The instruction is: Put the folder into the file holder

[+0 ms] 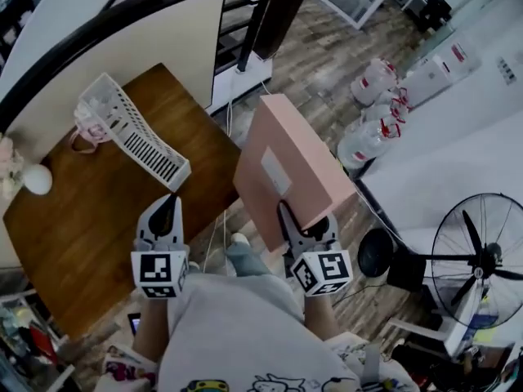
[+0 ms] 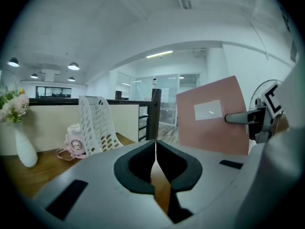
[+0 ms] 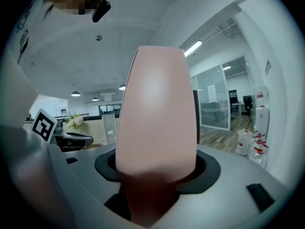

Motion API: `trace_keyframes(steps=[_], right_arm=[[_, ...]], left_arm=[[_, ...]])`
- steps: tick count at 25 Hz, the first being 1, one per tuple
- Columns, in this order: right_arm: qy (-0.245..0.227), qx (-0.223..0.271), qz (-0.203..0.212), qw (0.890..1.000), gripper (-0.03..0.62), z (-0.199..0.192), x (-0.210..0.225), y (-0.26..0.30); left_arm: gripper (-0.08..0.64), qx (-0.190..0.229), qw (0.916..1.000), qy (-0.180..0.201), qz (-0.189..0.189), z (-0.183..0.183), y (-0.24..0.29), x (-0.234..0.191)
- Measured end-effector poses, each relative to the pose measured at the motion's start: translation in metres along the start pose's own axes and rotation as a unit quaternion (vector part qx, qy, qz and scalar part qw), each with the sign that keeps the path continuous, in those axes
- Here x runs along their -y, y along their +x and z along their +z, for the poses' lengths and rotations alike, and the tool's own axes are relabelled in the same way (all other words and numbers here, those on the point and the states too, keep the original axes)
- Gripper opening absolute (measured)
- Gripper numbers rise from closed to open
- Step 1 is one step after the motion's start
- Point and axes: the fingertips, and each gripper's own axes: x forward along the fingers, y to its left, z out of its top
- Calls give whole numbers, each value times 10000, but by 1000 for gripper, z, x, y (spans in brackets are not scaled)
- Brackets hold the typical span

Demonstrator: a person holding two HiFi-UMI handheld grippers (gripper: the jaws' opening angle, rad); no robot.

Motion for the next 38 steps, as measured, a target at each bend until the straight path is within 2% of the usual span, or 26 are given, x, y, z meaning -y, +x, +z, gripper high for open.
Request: trace_keyframes(steps=[4,8,12,21,26,33,38], right_arm=[[-145,-55,671,9976,272,11,8,22],[-288,-62,1427,9893,272,17,7,44],[-422,-48,2142,9759,272,23,2,61],[-640,-157,3162,9464,272,17,-32,65],[-738,-260,3375,9381,272,10,-51,56],[-692,-278,3184,9450,272,7,-62,49],[-686,-267,3067,9489,272,7,-71,44]], left_arm=[[11,28,9978,-131,651,5,-2,5],[11,166,9909,-286,1308,13,-11,14],[11,203,9792,-457,1966,10,-29,27],[11,113,9517,-751,2975,-13,-85,44],[11,101,9448,-851,3162,-22,-107,46],[11,-95,9516,-811,2964,-30,-120,41],[11,-99,9532,-796,2916,-30,-131,32]])
